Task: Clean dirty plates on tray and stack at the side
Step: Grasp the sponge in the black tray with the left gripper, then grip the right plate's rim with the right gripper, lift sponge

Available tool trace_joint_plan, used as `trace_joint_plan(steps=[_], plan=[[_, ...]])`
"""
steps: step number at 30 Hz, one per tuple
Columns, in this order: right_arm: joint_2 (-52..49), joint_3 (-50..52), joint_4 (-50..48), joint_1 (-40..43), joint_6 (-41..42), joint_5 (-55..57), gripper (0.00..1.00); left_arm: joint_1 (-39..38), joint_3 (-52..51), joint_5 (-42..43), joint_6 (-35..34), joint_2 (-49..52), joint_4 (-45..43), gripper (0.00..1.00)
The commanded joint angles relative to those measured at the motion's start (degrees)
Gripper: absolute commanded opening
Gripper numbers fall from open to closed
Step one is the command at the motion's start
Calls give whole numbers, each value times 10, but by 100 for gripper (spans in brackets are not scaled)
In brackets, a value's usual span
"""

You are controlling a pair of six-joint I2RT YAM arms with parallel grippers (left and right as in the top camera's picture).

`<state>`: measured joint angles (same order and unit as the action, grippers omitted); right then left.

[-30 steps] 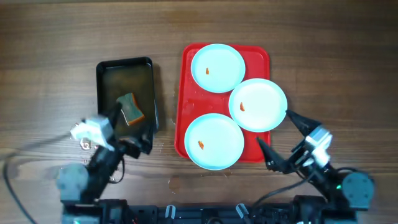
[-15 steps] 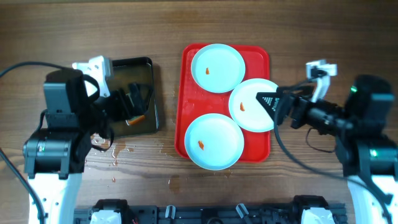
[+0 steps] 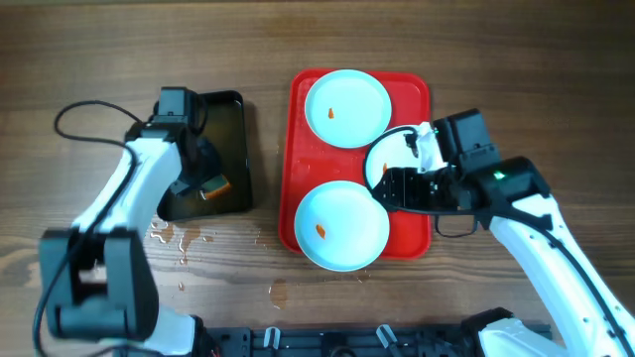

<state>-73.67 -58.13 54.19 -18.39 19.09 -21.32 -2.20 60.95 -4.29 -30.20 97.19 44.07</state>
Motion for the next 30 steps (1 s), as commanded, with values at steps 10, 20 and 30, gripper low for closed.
trace_joint_plan(steps=[10, 20, 30], plan=[[-46, 67, -4, -7, 53, 70, 71, -2, 96, -16, 100, -8, 69, 4], [-57, 189, -173, -7, 30, -2, 57, -2, -33, -16, 104, 5, -51, 20], [-75, 242, -266, -8, 83, 8, 5, -2, -48, 3, 105, 5, -66, 53]])
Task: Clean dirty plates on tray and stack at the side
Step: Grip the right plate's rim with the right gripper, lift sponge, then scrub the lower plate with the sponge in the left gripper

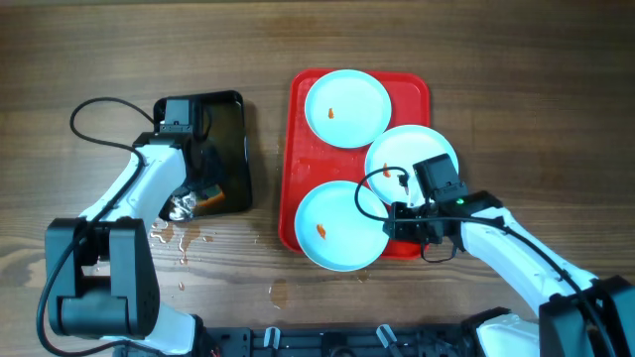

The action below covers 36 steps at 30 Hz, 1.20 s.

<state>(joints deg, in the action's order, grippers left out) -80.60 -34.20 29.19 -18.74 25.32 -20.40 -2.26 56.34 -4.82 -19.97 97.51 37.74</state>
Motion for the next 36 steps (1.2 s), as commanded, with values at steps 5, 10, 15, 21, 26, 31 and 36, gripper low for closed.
trace_joint_plan(steps=[5, 10, 15, 21, 26, 31, 36], plan=[[-5, 0, -54, -4, 60, 71, 4, -2, -2, 9, 3, 7, 2, 55], [-5, 0, -70, -4, 55, 85, 4, -2, -21, 9, 3, 25, -23, 49], [-6, 0, -71, -4, 47, 84, 4, -2, -54, 9, 3, 46, -63, 4], [-6, 0, -70, -4, 30, 86, 4, -8, 60, 53, 34, -31, 71, 4], [-6, 0, -72, -4, 34, 89, 4, -92, 109, 156, 26, -80, 118, 4], [-6, 0, -86, -4, 47, 90, 5, -216, 108, 168, -66, -57, 96, 4], [-6, 0, -85, -4, 49, 90, 4, -324, 107, 168, -164, -5, 49, 4]])
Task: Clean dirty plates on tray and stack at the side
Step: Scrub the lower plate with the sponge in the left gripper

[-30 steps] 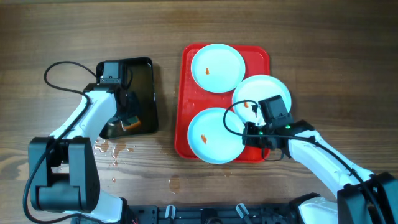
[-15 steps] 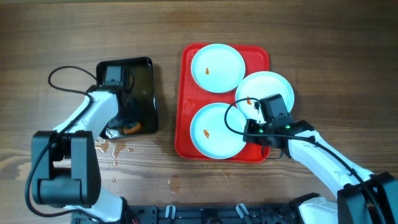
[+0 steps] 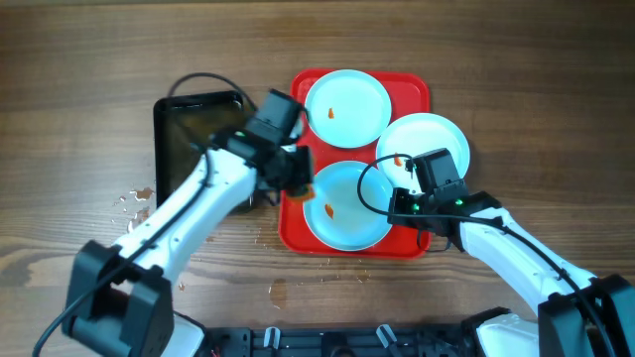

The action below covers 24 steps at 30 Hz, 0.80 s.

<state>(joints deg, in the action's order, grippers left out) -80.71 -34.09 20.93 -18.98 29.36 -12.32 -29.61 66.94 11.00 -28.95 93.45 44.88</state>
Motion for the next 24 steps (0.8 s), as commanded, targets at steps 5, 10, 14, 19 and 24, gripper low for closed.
trace_joint_plan(steps=[5, 10, 14, 19, 24], plan=[[-5, -1, -2, -2, 12, 10, 4, -121, 1, 28, -186, 123, -92, 4], [-5, -1, 1, -2, 13, 9, 4, -128, 1, 38, -214, 191, -107, 4], [-5, -1, 10, -2, 24, 9, 4, -109, 2, -77, -207, 207, -28, 4], [-5, -1, 12, -2, 23, 9, 4, -103, 2, -208, -91, 207, 4, 4], [-5, -1, 14, -2, 39, 9, 4, -106, 7, -350, -30, 206, 27, 4]])
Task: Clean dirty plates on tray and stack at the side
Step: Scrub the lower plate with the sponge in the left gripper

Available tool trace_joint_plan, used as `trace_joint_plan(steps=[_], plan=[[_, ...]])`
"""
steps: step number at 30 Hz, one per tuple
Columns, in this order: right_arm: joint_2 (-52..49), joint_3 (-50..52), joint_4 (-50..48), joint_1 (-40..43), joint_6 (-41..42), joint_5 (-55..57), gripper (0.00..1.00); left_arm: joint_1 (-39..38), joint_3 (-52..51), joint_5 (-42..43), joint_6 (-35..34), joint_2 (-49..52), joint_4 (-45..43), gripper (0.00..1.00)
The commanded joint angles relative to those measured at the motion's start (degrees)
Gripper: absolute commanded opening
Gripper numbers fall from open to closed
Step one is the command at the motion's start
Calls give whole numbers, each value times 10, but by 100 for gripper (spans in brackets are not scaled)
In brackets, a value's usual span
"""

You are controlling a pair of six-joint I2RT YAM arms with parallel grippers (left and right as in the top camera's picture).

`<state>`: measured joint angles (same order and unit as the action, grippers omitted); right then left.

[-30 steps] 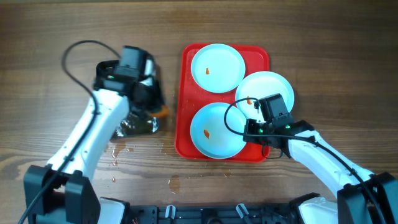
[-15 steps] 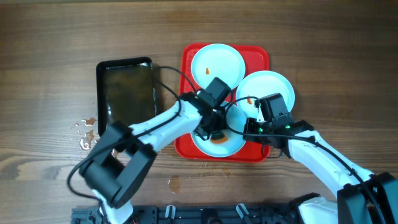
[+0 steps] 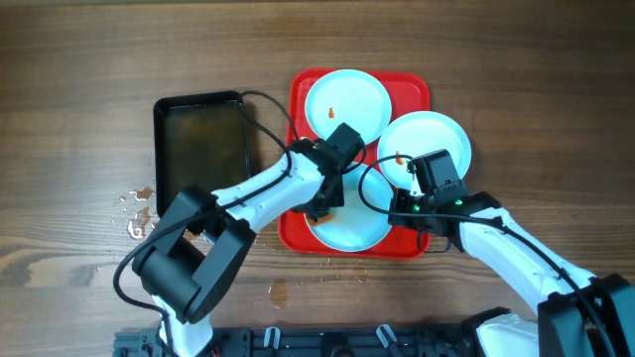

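Observation:
On the red tray [image 3: 302,230] lie three white plates. The far plate [image 3: 349,99] and the right plate [image 3: 429,139] each carry an orange smear. My left gripper [image 3: 323,205] rests on the near plate [image 3: 355,226], and looks shut on the sponge, which is mostly hidden under the fingers. At the near plate's right rim sits my right gripper [image 3: 393,205], seemingly shut on that rim; its jaws are hard to make out from above.
A black basin [image 3: 198,149] with dark water stands left of the tray. Water drops [image 3: 137,206] lie on the wood in front of the basin. The left arm's cable loops across the basin's far right corner.
My left gripper has moved right, from the tray's left edge onto the near plate. The right gripper and the three plates are where they were.
My left gripper was in the basin at the sponge while the right hovered over the tray. The right then stood at the rim of the near plate, which overhung the tray's front edge. Later that plate sat fully in the tray, and the left gripper arrived carrying something orange.

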<state>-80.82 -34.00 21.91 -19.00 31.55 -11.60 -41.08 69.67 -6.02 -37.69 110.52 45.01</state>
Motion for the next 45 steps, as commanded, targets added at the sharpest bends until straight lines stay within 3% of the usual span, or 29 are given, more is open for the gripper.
trace_joint_plan(steps=[1, 6, 10, 12, 13, 17, 25, 26, 29, 36, 45], plan=[[-3, -2, 6, -2, 17, 2, 4, 10, -11, -202, 57, 35, 42, 4], [-3, -2, 13, -2, 19, 7, 4, 25, 58, -191, 39, 7, 100, 4], [-3, -2, 8, -2, 9, -3, 4, 26, 72, 37, 41, -24, 59, 4], [-3, -2, -20, -2, -82, -70, 9, 26, 72, 73, 40, -23, 47, 4], [-3, -2, -28, -2, -93, -80, 16, 26, 72, 75, 40, -23, 48, 4], [-4, -2, -74, -2, -121, -114, 24, 26, 72, 75, 40, -23, 51, 4], [-102, -2, -146, -17, -103, -141, 27, 75, 72, 80, 41, -23, 56, 4], [-109, -2, -151, -18, -101, -141, 26, 82, 72, 81, 41, -23, 57, 4], [-104, -5, -133, -16, -69, -112, 5, 89, 72, 87, 43, -23, 61, 4], [-75, -111, 108, -17, -48, 62, 4, 86, 72, 119, 45, -23, 63, 4], [-90, -115, 91, -18, -44, 68, 4, 21, 62, 129, 45, -16, 6, 4]])
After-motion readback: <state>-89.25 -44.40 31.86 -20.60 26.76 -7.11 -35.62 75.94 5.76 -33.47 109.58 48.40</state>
